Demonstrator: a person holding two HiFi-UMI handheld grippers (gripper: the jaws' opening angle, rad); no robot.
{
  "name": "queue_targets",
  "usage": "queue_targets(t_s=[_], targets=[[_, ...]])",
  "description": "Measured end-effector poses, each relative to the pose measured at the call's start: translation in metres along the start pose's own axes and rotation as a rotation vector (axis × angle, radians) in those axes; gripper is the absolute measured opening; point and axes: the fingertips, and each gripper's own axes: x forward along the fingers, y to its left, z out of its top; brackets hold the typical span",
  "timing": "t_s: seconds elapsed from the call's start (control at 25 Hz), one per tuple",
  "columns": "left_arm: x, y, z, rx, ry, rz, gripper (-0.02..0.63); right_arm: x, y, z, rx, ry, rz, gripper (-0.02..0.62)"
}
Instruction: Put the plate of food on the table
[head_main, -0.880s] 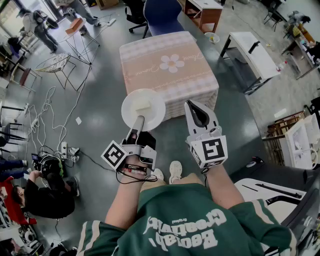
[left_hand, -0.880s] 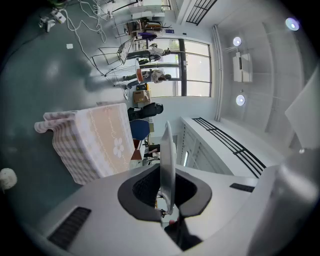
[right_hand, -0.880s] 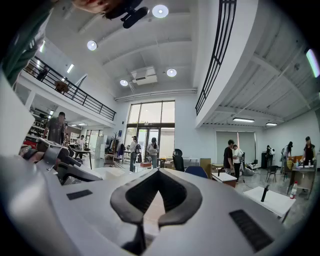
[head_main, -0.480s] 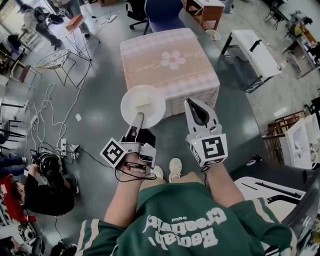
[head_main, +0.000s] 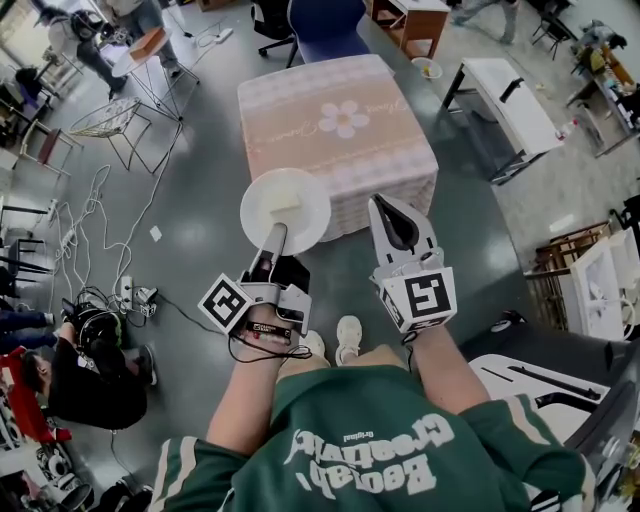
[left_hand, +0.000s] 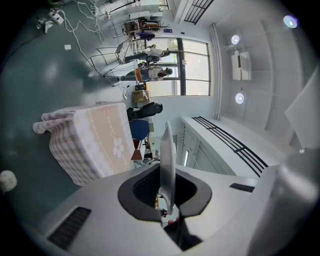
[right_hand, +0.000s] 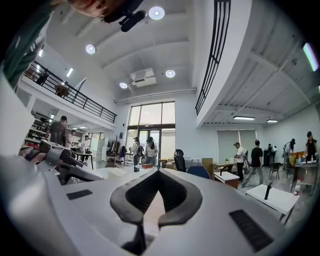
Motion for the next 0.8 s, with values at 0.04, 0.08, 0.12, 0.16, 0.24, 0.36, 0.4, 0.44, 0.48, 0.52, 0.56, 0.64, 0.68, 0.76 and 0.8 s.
queue_targets(t_s=[0.04,0.08,0.12,0.16,0.24,0.36,0.4,0.44,0.48,0.52,0.56,0.64,0.68,0.76,0.8], targets=[[0.001,0.000,-0.001,0.004,0.000,0.000,0.025,0.000,-0.002,0.000,0.001,-0.002,0.002,0.014],[0.004,-0.001,-0.002,0.007,-0.001,0.000,0.025,0.001,-0.004,0.000,0.003,-0.005,0.006,0.014],[0.007,-0.002,-0.003,0.009,-0.002,-0.002,0.025,0.002,-0.008,0.001,0.006,-0.007,0.009,0.014],[0.010,-0.004,-0.005,0.008,-0.004,-0.003,0.025,0.003,-0.012,0.001,0.010,-0.006,0.011,0.014],[0.015,-0.008,-0.007,0.001,-0.004,-0.010,0.025,0.003,-0.016,0.002,0.015,-0.005,0.011,0.014],[0.012,-0.011,-0.007,-0.005,-0.010,-0.023,0.025,-0.002,-0.013,0.000,0.018,-0.006,0.007,0.014],[0.011,-0.011,-0.008,-0.005,-0.014,-0.023,0.025,-0.004,-0.013,-0.001,0.020,-0.006,0.007,0.014],[0.010,-0.011,-0.009,-0.005,-0.019,-0.022,0.025,-0.007,-0.013,-0.002,0.022,-0.007,0.008,0.014],[0.009,-0.012,-0.010,-0.004,-0.022,-0.022,0.025,-0.009,-0.013,-0.003,0.025,-0.007,0.009,0.014],[0.010,-0.014,-0.011,-0.002,-0.023,-0.025,0.026,-0.011,-0.013,-0.003,0.026,-0.009,0.008,0.014],[0.012,-0.016,-0.011,-0.001,-0.022,-0.029,0.025,-0.012,-0.014,-0.002,0.026,-0.011,0.007,0.014],[0.015,-0.020,-0.013,0.001,-0.021,-0.033,0.025,-0.012,-0.018,0.001,0.026,-0.017,0.005,0.014],[0.016,-0.021,-0.013,0.000,-0.019,-0.035,0.025,-0.011,-0.019,0.002,0.025,-0.021,0.004,0.014],[0.019,-0.023,-0.013,0.001,-0.019,-0.040,0.025,-0.010,-0.023,0.004,0.023,-0.023,0.001,0.014],[0.021,-0.023,-0.012,0.003,-0.021,-0.043,0.025,-0.008,-0.025,0.004,0.022,-0.022,-0.004,0.014]])
